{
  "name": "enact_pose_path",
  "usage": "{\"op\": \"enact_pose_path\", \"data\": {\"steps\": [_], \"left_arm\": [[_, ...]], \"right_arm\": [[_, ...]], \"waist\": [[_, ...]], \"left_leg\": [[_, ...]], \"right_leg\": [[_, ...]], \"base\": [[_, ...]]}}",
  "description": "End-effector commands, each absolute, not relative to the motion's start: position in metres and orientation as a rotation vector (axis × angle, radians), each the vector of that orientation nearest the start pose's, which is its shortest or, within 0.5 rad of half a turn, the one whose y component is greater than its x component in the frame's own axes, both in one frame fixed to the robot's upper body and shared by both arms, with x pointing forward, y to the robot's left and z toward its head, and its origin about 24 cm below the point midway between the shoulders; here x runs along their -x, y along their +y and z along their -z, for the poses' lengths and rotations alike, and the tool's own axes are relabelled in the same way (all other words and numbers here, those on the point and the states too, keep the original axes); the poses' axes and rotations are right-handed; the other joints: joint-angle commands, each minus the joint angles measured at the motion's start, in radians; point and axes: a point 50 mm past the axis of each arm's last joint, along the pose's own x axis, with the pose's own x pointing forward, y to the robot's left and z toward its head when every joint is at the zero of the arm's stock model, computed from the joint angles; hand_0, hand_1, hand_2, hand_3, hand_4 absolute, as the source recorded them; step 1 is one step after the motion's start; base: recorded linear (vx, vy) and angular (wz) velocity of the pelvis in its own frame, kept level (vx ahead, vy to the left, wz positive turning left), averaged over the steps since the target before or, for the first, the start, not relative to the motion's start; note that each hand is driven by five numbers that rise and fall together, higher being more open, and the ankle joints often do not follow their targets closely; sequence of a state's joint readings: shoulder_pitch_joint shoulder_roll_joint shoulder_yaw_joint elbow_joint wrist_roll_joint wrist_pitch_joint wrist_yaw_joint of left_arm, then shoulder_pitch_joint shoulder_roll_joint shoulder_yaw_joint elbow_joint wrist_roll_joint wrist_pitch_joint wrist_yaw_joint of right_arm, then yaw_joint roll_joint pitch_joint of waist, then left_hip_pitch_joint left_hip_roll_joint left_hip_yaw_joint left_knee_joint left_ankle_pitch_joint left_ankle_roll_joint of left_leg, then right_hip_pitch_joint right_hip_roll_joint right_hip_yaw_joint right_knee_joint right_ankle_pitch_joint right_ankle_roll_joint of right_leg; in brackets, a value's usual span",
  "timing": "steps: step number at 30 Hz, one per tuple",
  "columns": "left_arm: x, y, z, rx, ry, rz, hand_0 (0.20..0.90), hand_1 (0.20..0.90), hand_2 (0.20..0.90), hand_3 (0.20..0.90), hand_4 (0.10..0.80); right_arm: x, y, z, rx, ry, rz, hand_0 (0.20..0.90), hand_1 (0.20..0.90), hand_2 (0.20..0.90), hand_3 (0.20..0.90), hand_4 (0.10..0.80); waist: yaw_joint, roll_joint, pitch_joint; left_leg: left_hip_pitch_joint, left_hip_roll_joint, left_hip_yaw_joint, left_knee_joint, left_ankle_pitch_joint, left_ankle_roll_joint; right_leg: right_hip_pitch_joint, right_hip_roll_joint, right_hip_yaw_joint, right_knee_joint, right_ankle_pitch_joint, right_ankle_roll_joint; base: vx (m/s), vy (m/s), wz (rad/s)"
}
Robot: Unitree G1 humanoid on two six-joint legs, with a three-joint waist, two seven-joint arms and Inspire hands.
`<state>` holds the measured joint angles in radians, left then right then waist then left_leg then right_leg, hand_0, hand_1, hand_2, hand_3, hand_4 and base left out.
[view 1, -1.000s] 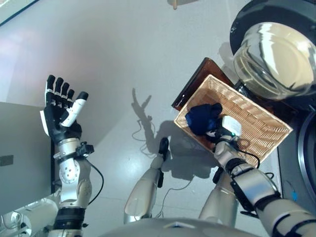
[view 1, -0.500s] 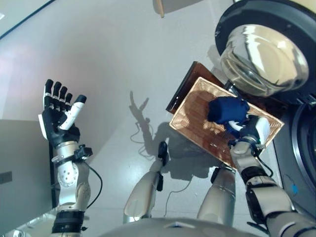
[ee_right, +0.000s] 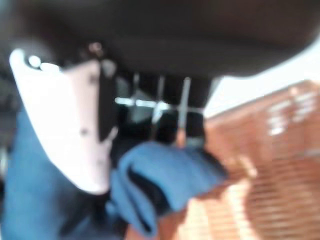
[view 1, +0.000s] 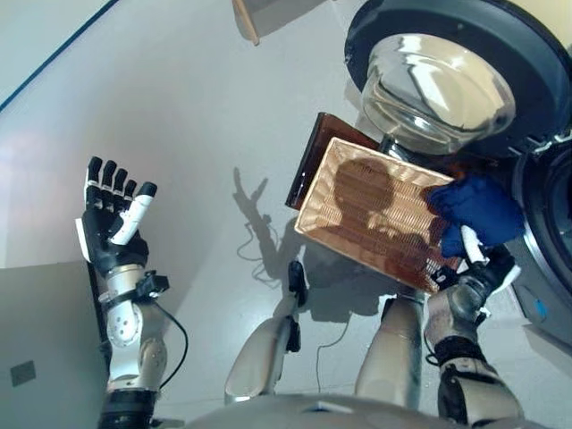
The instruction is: Pick up the clothes and place them into the washing machine
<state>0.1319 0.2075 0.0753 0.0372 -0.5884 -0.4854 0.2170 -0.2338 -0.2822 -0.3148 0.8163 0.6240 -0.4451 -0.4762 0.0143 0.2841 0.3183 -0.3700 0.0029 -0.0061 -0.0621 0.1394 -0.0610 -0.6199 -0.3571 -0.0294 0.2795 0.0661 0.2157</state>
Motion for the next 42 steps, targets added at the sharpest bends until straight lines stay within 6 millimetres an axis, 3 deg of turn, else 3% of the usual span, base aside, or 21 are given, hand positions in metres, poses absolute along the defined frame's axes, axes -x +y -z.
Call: {"op": "enact_pose_path", "data": {"steps": [1, 2, 4, 5, 9, 10, 14, 15, 22, 33, 34, 42], "left_arm": [[-0.201, 0.265, -0.078, 0.364, -0.521, -0.51, 0.9, 0.9, 0.9, 0.9, 0.8], [-0.201, 0.264, -0.076, 0.376, -0.511, -0.506, 0.9, 0.9, 0.9, 0.9, 0.8], [-0.201, 0.263, -0.076, 0.384, -0.515, -0.503, 0.9, 0.9, 0.9, 0.9, 0.8], [-0.201, 0.264, -0.076, 0.386, -0.514, -0.499, 0.9, 0.9, 0.9, 0.9, 0.8], [-0.202, 0.263, -0.077, 0.385, -0.516, -0.489, 0.9, 0.9, 0.9, 0.9, 0.8], [-0.202, 0.263, -0.078, 0.379, -0.518, -0.481, 0.9, 0.9, 0.9, 0.9, 0.8], [-0.203, 0.263, -0.078, 0.376, -0.516, -0.475, 0.9, 0.9, 0.9, 0.9, 0.8], [-0.202, 0.264, -0.078, 0.366, -0.512, -0.467, 0.9, 0.9, 0.9, 0.9, 0.8], [-0.204, 0.258, -0.089, 0.365, -0.549, -0.398, 0.9, 0.9, 0.9, 0.9, 0.8], [-0.201, 0.254, -0.1, 0.37, -0.59, -0.367, 0.9, 0.9, 0.9, 0.9, 0.8], [-0.2, 0.255, -0.101, 0.363, -0.595, -0.362, 0.9, 0.9, 0.9, 0.9, 0.8], [-0.203, 0.254, -0.107, 0.377, -0.62, -0.344, 0.9, 0.9, 0.9, 0.9, 0.8]], "right_arm": [[-0.225, -0.337, -0.013, -0.458, -0.219, 1.113, 0.2, 0.2, 0.2, 0.2, 0.3], [-0.221, -0.349, -0.018, -0.556, -0.284, 1.191, 0.2, 0.2, 0.2, 0.2, 0.3], [-0.222, -0.351, -0.02, -0.582, -0.307, 1.197, 0.2, 0.2, 0.2, 0.2, 0.3], [-0.221, -0.362, -0.028, -0.617, -0.358, 1.234, 0.2, 0.2, 0.2, 0.2, 0.3], [-0.222, -0.38, -0.047, -0.617, -0.435, 1.267, 0.2, 0.2, 0.2, 0.2, 0.3], [-0.22, -0.395, -0.06, -0.615, -0.479, 1.313, 0.2, 0.2, 0.2, 0.2, 0.3], [-0.216, -0.416, -0.084, -0.628, -0.567, 1.37, 0.2, 0.2, 0.2, 0.2, 0.3], [-0.213, -0.43, -0.101, -0.648, -0.621, 1.412, 0.2, 0.2, 0.2, 0.2, 0.3], [-0.205, -0.468, -0.155, -0.64, -0.704, 1.495, 0.2, 0.2, 0.2, 0.2, 0.3], [-0.188, -0.491, -0.204, -0.562, -0.751, 1.582, 0.2, 0.2, 0.2, 0.2, 0.3], [-0.183, -0.494, -0.216, -0.542, -0.785, 1.583, 0.2, 0.2, 0.2, 0.2, 0.3], [-0.173, -0.502, -0.259, -0.332, -0.801, 1.531, 0.2, 0.2, 0.2, 0.2, 0.3]], "waist": [[0.0, 0.011, -0.018], [-0.003, 0.018, -0.021], [-0.004, 0.022, -0.02], [-0.005, 0.025, -0.025], [-0.002, 0.031, -0.031], [-0.002, 0.033, -0.036], [0.002, 0.04, -0.041], [0.007, 0.043, -0.046], [0.025, 0.071, -0.038], [0.031, 0.119, -0.008], [0.029, 0.119, -0.008], [0.024, 0.09, -0.02]], "left_leg": [[0.001, -0.008, -0.023, -0.025, -0.047, -0.072], [0.003, -0.009, -0.021, -0.025, -0.051, -0.071], [0.004, -0.009, -0.02, -0.025, -0.052, -0.071], [0.005, -0.011, -0.018, -0.025, -0.054, -0.071], [0.005, -0.011, -0.013, -0.025, -0.055, -0.072], [0.007, -0.012, -0.014, -0.025, -0.057, -0.072], [0.001, -0.011, -0.011, -0.025, -0.051, -0.073], [0.005, -0.013, -0.008, -0.025, -0.06, -0.074], [-0.013, -0.008, 0.0, -0.025, -0.048, -0.082], [-0.05, 0.0, 0.027, -0.025, -0.037, -0.09], [-0.048, 0.001, 0.031, -0.025, -0.046, -0.092], [-0.051, 0.01, 0.047, -0.025, -0.048, -0.099]], "right_leg": [[0.023, 0.005, 0.018, -0.028, -0.027, -0.025], [0.023, 0.003, 0.021, -0.029, -0.027, -0.023], [0.02, 0.002, 0.023, -0.028, -0.027, -0.023], [0.02, 0.002, 0.025, -0.029, -0.027, -0.022], [0.019, 0.001, 0.028, -0.036, -0.026, -0.022], [0.02, -0.001, 0.03, -0.034, -0.029, -0.021], [0.011, 0.001, 0.036, -0.035, -0.022, -0.022], [0.012, -0.002, 0.036, -0.032, -0.035, -0.021], [-0.017, 0.004, 0.05, -0.02, -0.036, -0.027], [-0.117, 0.02, 0.097, 0.048, -0.056, -0.041], [-0.129, 0.024, 0.107, 0.065, -0.075, -0.042], [-0.163, 0.04, 0.122, 0.09, -0.083, -0.048]], "base": [[0.004, 0.03, -0.09], [0.006, 0.018, -0.05], [0.005, 0.021, -0.04], [0.004, 0.015, -0.04], [0.012, 0.006, -0.03], [0.0, 0.0, 0.0], [0.003, -0.005, -0.03], [0.007, -0.017, -0.03], [-0.014, -0.018, -0.03], [-0.011, -0.016, -0.07], [0.043, -0.025, -0.09], [0.031, -0.03, -0.06]]}}
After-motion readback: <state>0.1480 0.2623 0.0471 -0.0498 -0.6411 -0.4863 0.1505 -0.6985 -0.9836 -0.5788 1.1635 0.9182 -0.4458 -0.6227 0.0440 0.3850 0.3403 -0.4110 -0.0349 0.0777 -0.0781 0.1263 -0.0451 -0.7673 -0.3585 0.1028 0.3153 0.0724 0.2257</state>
